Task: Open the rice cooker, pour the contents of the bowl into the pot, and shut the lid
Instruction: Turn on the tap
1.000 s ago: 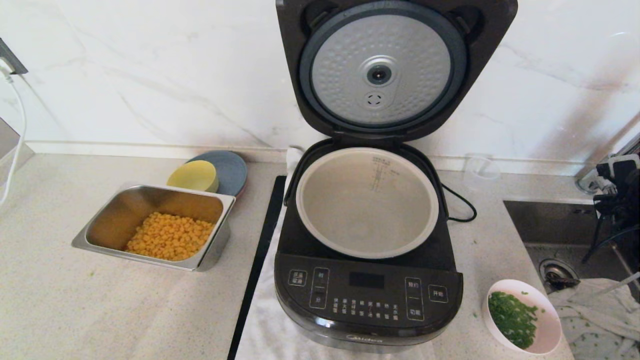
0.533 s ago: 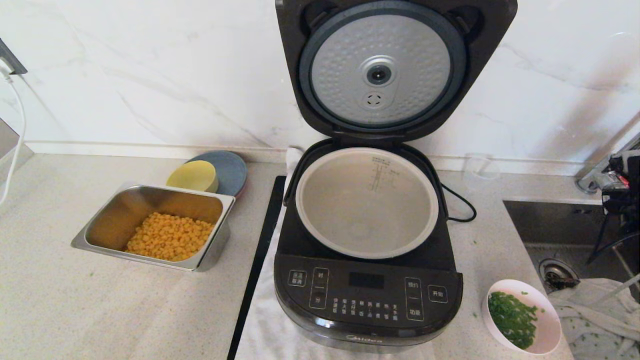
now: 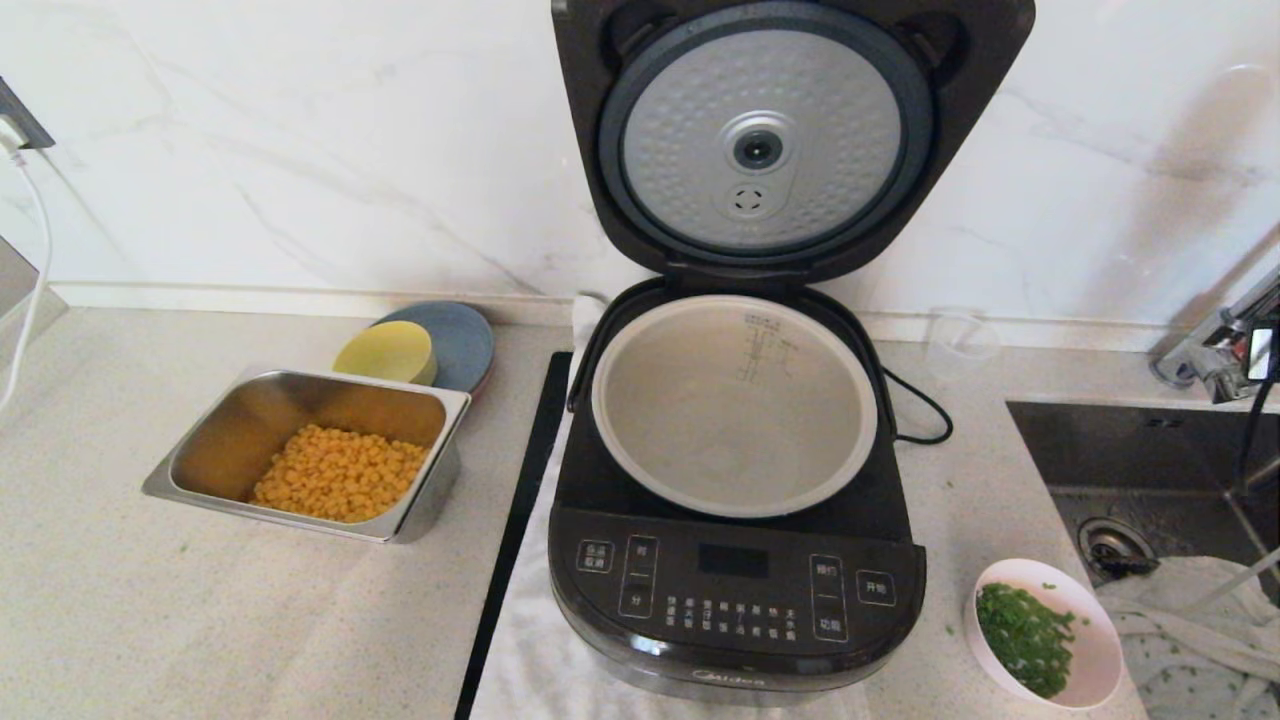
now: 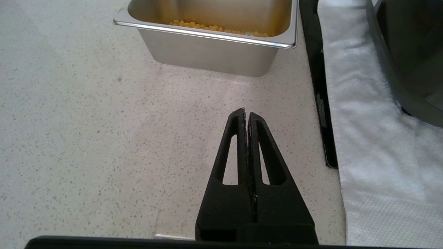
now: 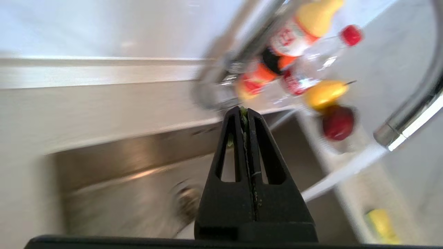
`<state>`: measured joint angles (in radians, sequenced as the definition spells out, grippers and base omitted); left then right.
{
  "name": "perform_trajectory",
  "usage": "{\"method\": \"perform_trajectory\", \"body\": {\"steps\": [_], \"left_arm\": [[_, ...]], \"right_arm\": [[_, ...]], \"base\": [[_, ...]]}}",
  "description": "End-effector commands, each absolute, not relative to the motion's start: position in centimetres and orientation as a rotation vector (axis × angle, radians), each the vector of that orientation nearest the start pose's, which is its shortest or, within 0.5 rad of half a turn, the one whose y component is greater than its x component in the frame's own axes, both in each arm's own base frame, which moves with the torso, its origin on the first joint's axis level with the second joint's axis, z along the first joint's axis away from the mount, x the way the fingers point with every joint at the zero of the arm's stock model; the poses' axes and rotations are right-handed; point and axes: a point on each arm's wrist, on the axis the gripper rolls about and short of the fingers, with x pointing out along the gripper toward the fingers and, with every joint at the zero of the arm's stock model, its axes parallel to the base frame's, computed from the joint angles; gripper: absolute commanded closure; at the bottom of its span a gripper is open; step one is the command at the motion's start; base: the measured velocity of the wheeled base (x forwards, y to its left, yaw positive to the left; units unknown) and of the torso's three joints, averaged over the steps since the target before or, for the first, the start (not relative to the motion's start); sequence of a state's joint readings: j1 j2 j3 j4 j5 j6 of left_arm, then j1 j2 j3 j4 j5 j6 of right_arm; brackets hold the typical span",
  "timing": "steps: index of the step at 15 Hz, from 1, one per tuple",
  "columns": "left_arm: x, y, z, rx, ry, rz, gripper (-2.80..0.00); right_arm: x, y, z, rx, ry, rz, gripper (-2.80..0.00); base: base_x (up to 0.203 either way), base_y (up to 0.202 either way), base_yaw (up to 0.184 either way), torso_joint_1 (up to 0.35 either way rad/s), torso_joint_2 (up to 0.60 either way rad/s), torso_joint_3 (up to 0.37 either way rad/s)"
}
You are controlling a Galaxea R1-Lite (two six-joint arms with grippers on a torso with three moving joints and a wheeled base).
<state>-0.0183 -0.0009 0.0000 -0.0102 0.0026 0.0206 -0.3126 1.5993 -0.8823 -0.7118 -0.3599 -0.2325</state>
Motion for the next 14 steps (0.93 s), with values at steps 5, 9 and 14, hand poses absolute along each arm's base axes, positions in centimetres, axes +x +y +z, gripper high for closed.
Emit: {"method": "perform_trajectory", "body": {"steps": [5, 9, 14], "left_arm": [[-2.2, 0.0, 7.4, 0.021, -0.005, -0.015, 0.0], [-2.2, 0.0, 7.4, 0.021, -0.005, -0.015, 0.0], [-2.2, 0.0, 7.4, 0.021, -0.005, -0.015, 0.0]], "right_arm": [[14.8, -4.0, 30.1, 0.003, 0.318, -0.283, 0.0], [11.3, -1.7, 27.8, 0.111, 0.567, -0.072, 0.0], [9.9, -1.2, 22.4, 0.221, 0.787, 0.005, 0.0]], "base": [[0.0, 0.0, 0.0, 0.0, 0.0, 0.0], [0.0, 0.0, 0.0, 0.0, 0.0, 0.0], [0.0, 0.0, 0.0, 0.0, 0.0, 0.0]]}}
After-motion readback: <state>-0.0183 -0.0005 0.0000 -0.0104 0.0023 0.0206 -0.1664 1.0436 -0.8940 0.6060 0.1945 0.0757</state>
